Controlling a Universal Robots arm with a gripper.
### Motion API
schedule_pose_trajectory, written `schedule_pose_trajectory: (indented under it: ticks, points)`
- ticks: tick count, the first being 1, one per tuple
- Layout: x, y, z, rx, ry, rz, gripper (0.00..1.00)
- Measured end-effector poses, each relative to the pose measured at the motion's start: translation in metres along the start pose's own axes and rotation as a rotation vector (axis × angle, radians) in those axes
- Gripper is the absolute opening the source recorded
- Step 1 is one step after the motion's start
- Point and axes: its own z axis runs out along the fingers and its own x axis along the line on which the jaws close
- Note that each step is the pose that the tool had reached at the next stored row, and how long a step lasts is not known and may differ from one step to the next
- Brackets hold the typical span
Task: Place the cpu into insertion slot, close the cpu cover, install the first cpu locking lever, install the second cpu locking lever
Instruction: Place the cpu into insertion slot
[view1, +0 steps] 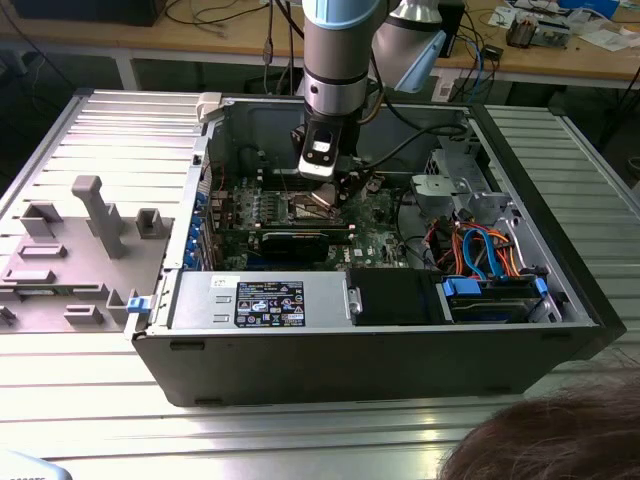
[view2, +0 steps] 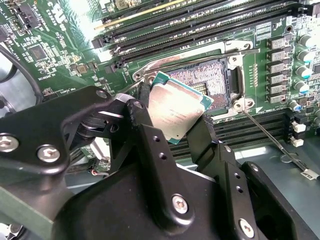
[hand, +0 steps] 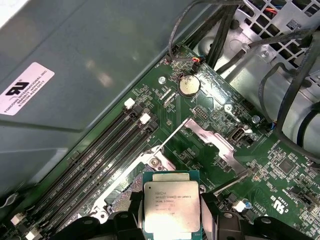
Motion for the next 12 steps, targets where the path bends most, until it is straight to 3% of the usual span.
schedule_pose_trajectory:
  ticks: [12]
  points:
    - [0.0,0.0,0.0,-0.0004,-0.0016,0.018,0.55]
